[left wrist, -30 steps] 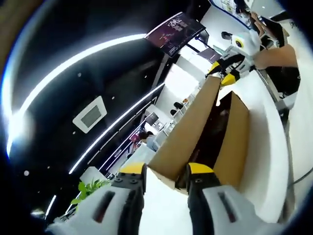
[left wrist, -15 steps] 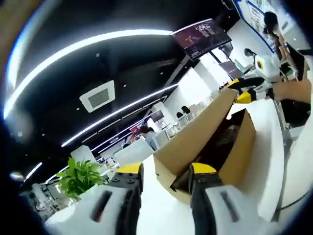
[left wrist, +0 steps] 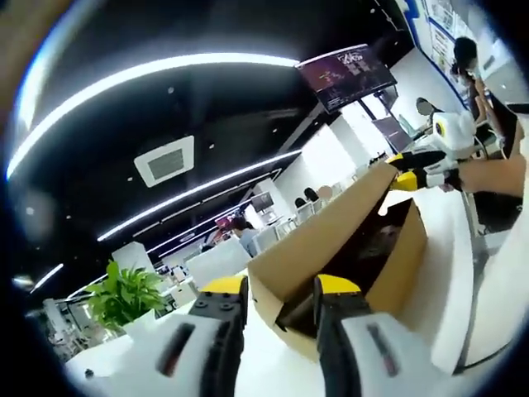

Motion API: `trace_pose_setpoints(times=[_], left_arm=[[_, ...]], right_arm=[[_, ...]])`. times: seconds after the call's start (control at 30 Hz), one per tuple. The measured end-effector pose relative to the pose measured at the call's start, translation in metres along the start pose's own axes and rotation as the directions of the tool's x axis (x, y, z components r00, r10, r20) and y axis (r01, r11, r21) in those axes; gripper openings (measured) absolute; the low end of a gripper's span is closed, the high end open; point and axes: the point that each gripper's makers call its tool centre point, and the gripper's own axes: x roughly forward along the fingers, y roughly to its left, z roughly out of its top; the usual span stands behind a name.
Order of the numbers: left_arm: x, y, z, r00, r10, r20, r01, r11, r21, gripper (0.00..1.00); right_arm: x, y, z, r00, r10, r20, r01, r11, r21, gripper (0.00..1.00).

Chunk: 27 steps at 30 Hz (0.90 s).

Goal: Operate the shoe box by opening the lid, removing the specified soft item, and placing it in the target area until the item is outside and the box remains undamaged.

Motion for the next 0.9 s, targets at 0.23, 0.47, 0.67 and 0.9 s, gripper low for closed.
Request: trace_pose_setpoints(times=[0.23, 0.47, 0.67, 0.9], left_arm=[[0.000, -0.003, 0.001, 1.000, -0.014, 0.007, 0.014, 0.999, -0.033, 0.33], [0.001, -0.004, 0.002, 1.000, -0.019, 0.024, 0.020, 0.999, -0.029, 0.35], [0.002, -0.004, 0.002, 1.000, -0.015, 0.022, 0.016, 1.000, -0.023, 0.35], [0.002, -0.003, 0.001, 1.000, -0.006, 0.007, 0.005, 0.999, 0.035, 0.34]], right_arm=[[0.002, 0.001, 0.000, 1.000, -0.024, 0.000, 0.024, 1.000, -0.018, 0.37], [0.003, -0.009, 0.000, 0.997, -0.080, -0.019, 0.079, 0.996, -0.038, 0.27], [0.005, -0.010, 0.001, 0.995, -0.098, -0.023, 0.097, 0.994, -0.042, 0.26], [0.000, -0.011, -0.001, 0.990, -0.141, -0.016, 0.141, 0.989, -0.034, 0.25]])
